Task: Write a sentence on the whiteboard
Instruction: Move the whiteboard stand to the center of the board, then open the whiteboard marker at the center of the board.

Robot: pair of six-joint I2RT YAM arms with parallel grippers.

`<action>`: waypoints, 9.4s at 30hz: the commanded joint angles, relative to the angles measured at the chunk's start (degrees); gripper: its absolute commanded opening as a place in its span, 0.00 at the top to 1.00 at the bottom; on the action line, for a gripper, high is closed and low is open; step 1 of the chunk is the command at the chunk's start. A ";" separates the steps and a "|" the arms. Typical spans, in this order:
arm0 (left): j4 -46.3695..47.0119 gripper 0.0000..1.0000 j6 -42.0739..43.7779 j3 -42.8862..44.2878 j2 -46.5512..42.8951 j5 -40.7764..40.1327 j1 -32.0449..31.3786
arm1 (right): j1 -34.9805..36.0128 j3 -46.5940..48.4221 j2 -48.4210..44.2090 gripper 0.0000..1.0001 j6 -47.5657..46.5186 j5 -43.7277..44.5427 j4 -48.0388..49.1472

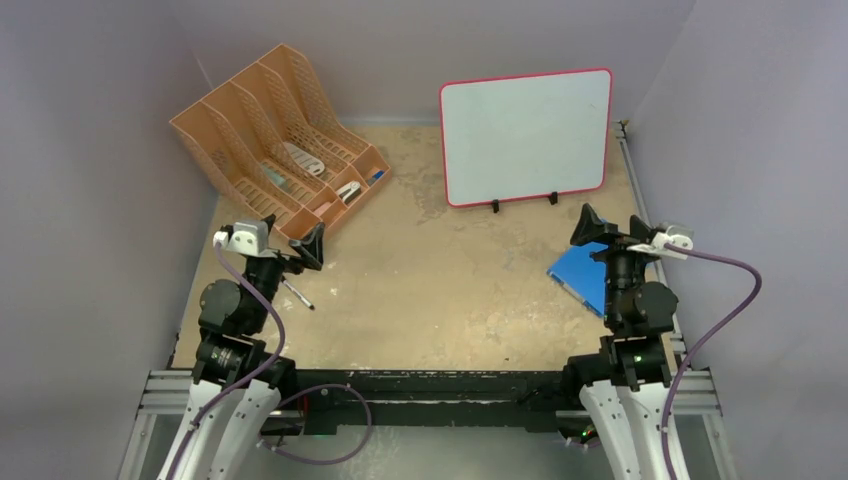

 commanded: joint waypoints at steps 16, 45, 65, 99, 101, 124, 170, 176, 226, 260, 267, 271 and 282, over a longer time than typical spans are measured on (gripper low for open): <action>1.65 0.00 -0.04 1.70 0.05 -1.39 -0.35 | 0.20 5.92 8.96 0.01 -1.24 -6.31 -1.91; 1.69 0.01 0.49 1.35 1.44 -2.16 -0.44 | 7.97 19.71 62.42 0.10 2.67 -15.37 6.47; 2.79 0.02 0.71 0.74 1.66 -2.57 -0.44 | 12.18 31.49 84.47 0.47 -0.07 -3.07 4.27; 3.33 0.02 0.84 0.43 0.18 -3.01 -0.62 | 19.19 33.34 88.44 1.00 -0.19 -1.27 0.68; 3.24 0.02 0.75 0.39 -0.10 -3.12 -0.69 | 21.08 32.10 87.07 1.00 0.99 -1.10 0.23; 1.83 0.03 0.15 0.66 -1.35 -5.24 -1.47 | 51.87 23.64 81.38 1.00 24.68 9.75 -5.74; -27.80 0.00 -22.34 15.37 26.16 -19.31 -1.42 | 56.18 10.59 53.86 0.21 26.05 18.20 -6.09; -36.59 0.00 -26.58 17.88 34.26 -9.40 7.16 | 56.14 7.76 47.38 0.15 22.44 19.94 -4.18; -36.50 0.57 -28.07 23.86 71.57 -0.40 28.74 | 56.10 -2.02 32.67 0.04 6.15 25.45 11.88; -44.49 1.00 -31.84 20.83 41.31 14.89 28.74 | 56.89 2.92 33.67 0.01 2.37 11.78 15.49; -43.93 1.00 -40.89 20.80 37.49 27.16 28.37 | 59.58 3.73 36.35 0.01 3.00 6.21 22.78; -44.67 1.00 -45.02 22.44 37.14 30.11 27.18 | 61.38 3.44 37.35 0.01 2.52 5.04 26.98; -47.20 1.00 -58.54 24.18 36.88 33.38 24.70 | 67.67 5.12 46.88 0.02 -5.60 8.24 41.45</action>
